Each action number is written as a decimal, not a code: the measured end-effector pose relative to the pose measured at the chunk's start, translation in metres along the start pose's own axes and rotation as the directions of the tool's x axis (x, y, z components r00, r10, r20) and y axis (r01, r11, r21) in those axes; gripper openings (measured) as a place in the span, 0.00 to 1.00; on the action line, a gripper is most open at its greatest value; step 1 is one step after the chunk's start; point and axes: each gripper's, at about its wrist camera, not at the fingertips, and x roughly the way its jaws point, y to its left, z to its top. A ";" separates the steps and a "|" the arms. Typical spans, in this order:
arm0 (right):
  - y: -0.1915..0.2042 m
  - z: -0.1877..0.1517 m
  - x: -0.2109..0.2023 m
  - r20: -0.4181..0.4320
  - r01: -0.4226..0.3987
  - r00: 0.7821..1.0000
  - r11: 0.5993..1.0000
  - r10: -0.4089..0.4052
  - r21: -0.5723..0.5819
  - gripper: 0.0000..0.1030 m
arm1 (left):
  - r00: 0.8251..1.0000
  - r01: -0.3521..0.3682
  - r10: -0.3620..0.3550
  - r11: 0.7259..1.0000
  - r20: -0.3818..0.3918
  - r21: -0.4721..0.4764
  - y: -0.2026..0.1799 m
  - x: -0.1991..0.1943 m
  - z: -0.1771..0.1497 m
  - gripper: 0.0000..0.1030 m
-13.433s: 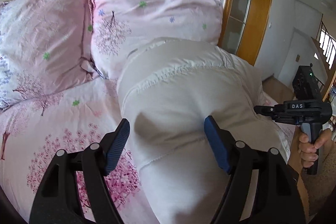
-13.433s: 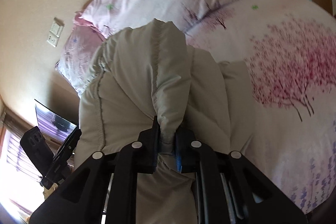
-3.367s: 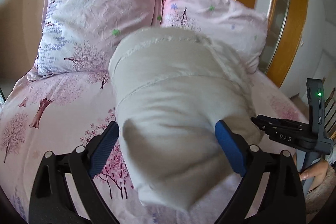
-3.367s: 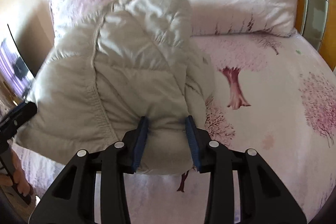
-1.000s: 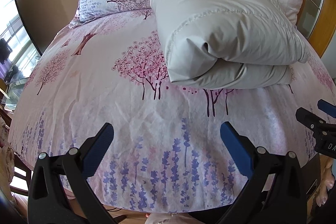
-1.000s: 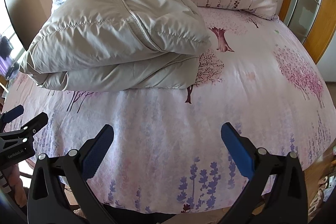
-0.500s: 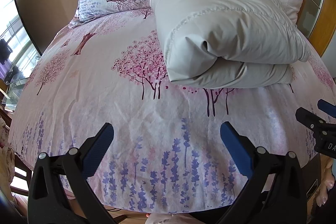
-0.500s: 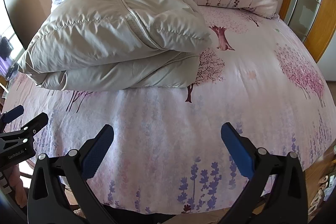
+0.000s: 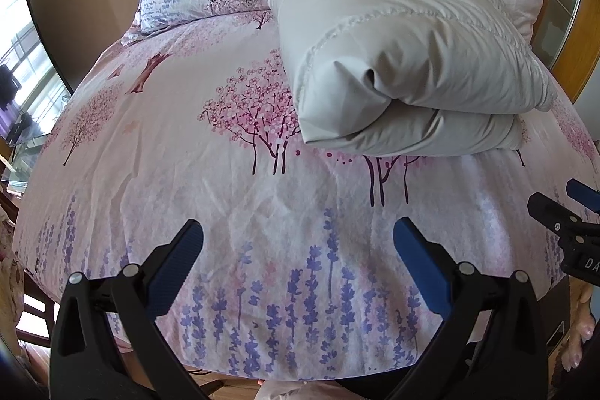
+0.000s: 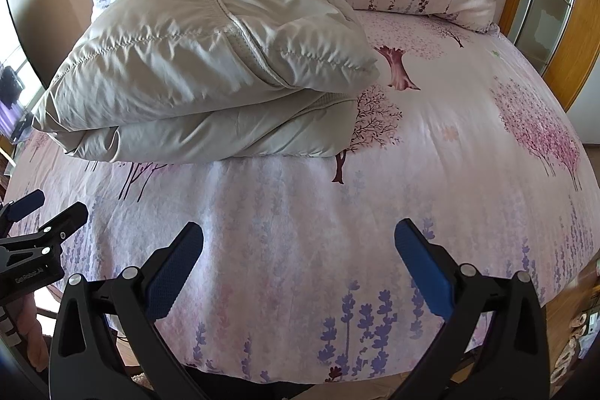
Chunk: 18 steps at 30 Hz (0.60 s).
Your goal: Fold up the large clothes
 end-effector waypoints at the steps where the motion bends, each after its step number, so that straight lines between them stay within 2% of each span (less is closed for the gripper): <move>1: 0.000 0.000 0.000 0.000 0.000 1.000 1.000 0.000 0.000 0.99 | 1.000 -0.001 0.001 1.000 -0.001 -0.001 0.000 0.000 0.000 0.98; 18: 0.003 0.000 0.002 -0.005 0.000 1.000 1.000 0.000 0.001 0.99 | 1.000 -0.004 0.004 1.000 0.006 0.001 -0.003 0.000 -0.001 0.98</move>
